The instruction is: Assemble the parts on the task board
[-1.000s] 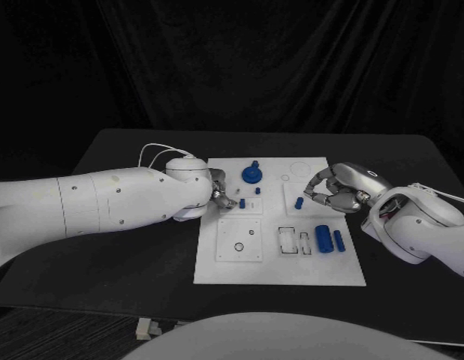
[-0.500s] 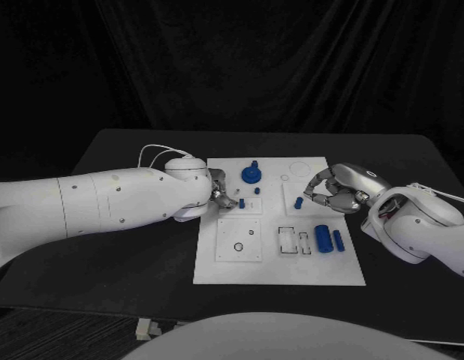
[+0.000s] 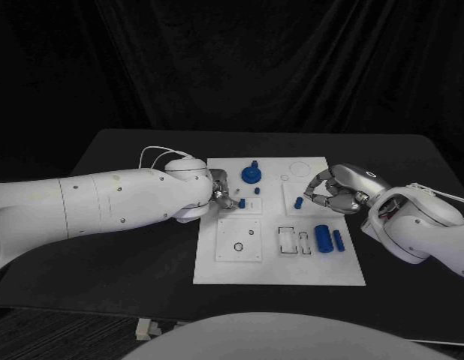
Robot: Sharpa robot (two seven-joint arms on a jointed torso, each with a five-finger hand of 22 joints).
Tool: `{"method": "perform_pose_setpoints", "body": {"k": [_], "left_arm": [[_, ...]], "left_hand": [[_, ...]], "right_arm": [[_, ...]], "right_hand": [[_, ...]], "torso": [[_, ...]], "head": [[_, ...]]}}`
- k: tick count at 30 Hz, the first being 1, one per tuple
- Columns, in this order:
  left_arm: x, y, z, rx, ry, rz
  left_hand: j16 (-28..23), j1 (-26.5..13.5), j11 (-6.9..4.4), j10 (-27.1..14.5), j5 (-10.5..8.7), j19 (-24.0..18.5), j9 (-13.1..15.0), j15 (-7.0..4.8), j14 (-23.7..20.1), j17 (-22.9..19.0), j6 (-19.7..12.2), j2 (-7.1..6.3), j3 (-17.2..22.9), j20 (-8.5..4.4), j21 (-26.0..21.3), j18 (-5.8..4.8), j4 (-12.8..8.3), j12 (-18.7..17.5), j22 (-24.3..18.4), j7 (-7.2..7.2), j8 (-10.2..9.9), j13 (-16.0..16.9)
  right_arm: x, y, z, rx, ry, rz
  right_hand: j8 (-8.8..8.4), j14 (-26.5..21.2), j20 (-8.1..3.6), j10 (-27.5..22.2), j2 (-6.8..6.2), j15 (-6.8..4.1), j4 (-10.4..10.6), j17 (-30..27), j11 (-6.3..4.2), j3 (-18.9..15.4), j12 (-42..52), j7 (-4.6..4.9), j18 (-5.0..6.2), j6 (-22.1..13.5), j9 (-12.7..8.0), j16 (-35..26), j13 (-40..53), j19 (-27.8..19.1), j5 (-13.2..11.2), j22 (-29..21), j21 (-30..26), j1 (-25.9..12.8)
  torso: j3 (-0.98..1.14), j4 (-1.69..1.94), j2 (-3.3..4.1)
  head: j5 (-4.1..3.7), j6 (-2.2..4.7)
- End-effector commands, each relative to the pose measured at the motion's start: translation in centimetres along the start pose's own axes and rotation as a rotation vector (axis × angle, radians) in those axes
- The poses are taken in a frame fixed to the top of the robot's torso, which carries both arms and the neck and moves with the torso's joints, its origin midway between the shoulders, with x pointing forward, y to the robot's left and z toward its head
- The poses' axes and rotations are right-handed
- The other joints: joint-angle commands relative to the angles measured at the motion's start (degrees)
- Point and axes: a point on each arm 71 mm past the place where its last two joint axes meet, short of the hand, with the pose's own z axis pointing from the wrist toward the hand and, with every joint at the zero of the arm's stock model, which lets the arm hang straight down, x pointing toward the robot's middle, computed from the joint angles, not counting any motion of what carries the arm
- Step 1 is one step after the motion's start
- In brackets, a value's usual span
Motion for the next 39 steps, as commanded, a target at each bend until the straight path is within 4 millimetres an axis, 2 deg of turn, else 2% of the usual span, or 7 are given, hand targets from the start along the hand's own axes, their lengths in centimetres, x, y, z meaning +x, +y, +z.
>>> {"method": "perform_pose_setpoints", "body": {"k": [1,4,8,26,28,34,39], "left_arm": [[0.04,-0.24,-0.02,0.018,-0.01,-0.012],[0.02,-0.13,-0.03,0.008,-0.012,-0.002],[-0.01,-0.06,-0.08,0.0,-0.02,0.01],[0.02,0.3,-0.38,-0.017,-0.03,0.033],[0.04,0.33,-0.45,-0.014,-0.031,0.031],[0.13,0.33,-0.62,-0.01,-0.03,0.031],[0.19,0.33,-0.74,-0.007,-0.028,0.032]], "left_hand": [[-0.1,0.1,-0.48,4.3,-1.03,1.1,0.3,-0.46,5.6,14.1,0.0,-0.43,-0.1,-0.54,0.2,0.67,0.4,0.0,9.6,-0.2,0.3,12.4],[-0.2,-0.7,-0.41,4.2,-4.32,1.0,0.6,-0.42,5.6,14.0,-0.3,-0.31,-0.9,-0.53,0.1,0.68,0.4,-0.2,9.5,-0.1,0.4,12.3],[-0.3,-1.2,-0.36,4.2,-6.27,1.1,0.8,-0.38,5.6,13.9,-0.3,-0.14,-1.4,-0.5,0.2,0.67,0.4,-0.3,9.6,-0.05,0.4,12.2],[-0.3,-1.1,-0.41,4.2,-7.37,1.1,0.9,-0.4,5.6,14.0,0.0,-0.56,-1.9,-0.51,0.2,0.66,0.3,-0.2,9.6,-0.14,0.5,12.3],[-0.3,-1.2,-0.42,4.2,-7.62,1.1,0.9,-0.41,5.6,13.9,0.1,-0.91,-2.3,-0.51,0.2,0.68,0.4,-0.2,9.6,-0.14,0.5,12.2],[-0.4,-1.9,-0.43,4.2,-9.93,1.1,0.8,-0.42,5.5,13.9,0.3,-1.08,-3.4,-0.53,0.1,0.69,0.5,-0.3,9.5,-0.17,0.2,12.2],[-0.5,-1.9,-0.43,4.1,-10.61,1.1,0.8,-0.43,5.5,13.8,0.4,-1.17,-3.7,-0.53,0.0,0.7,0.5,-0.4,9.5,-0.18,0.2,12.1]], "right_arm": [[0.16,-0.12,-0.04,0.016,0.011,-0.009],[0.17,-0.12,-0.05,0.017,0.011,-0.009],[0.18,-0.12,-0.05,0.017,0.012,-0.009],[0.26,-0.08,-0.01,0.016,0.015,-0.009],[0.27,-0.08,-0.01,0.017,0.016,-0.009],[0.32,-0.09,0.01,0.017,0.018,-0.009],[0.36,-0.08,0.01,0.017,0.019,-0.009]], "right_hand": [[0.17,4.7,-0.19,3.7,0.07,0.08,0.0,9.6,0.02,0.4,-0.3,-0.2,0.86,-0.2,-0.1,-0.3,11.4,2.6,0.2,12.7,-0.3,0.6],[0.17,4.7,-0.19,3.7,0.07,0.08,0.0,9.6,0.02,0.4,-0.3,-0.2,0.86,-0.2,-0.1,-0.3,11.4,2.6,0.2,12.7,-0.3,0.6],[0.17,4.7,-0.19,3.7,0.07,0.08,0.0,9.6,0.02,0.4,-0.3,-0.2,0.86,-0.2,-0.1,-0.3,11.4,2.6,0.2,12.7,-0.3,0.6],[0.17,4.7,-0.19,3.7,0.07,0.08,0.0,9.6,0.02,0.4,-0.3,-0.2,0.86,-0.2,-0.1,-0.3,11.4,2.6,0.2,12.7,-0.3,0.6],[0.17,4.7,-0.19,3.7,0.07,0.08,0.0,9.6,0.02,0.4,-0.3,-0.2,0.86,-0.2,-0.1,-0.3,11.4,2.6,0.2,12.7,-0.3,0.6],[0.22,4.7,-0.2,3.6,0.06,0.07,0.0,9.5,0.01,0.5,-0.4,-0.21,0.86,-0.1,-0.1,-0.3,11.2,2.6,0.3,12.7,-0.3,0.5],[0.22,4.7,-0.2,3.6,0.06,0.07,0.0,9.5,0.01,0.5,-0.4,-0.21,0.86,-0.1,-0.1,-0.3,11.2,2.6,0.3,12.7,-0.3,0.5]], "torso": [[0.0,0.02,-0.01],[-0.01,0.0,0.0],[0.01,0.02,0.0],[0.0,0.0,-0.01],[0.0,0.0,0.0],[0.0,0.0,-0.01],[0.0,0.0,-0.01]], "head": [[-0.04,-0.01],[-0.01,-0.01],[0.02,-0.01],[-0.07,-0.01],[-0.01,-0.01],[-0.01,-0.01],[-0.12,-0.01]]}}
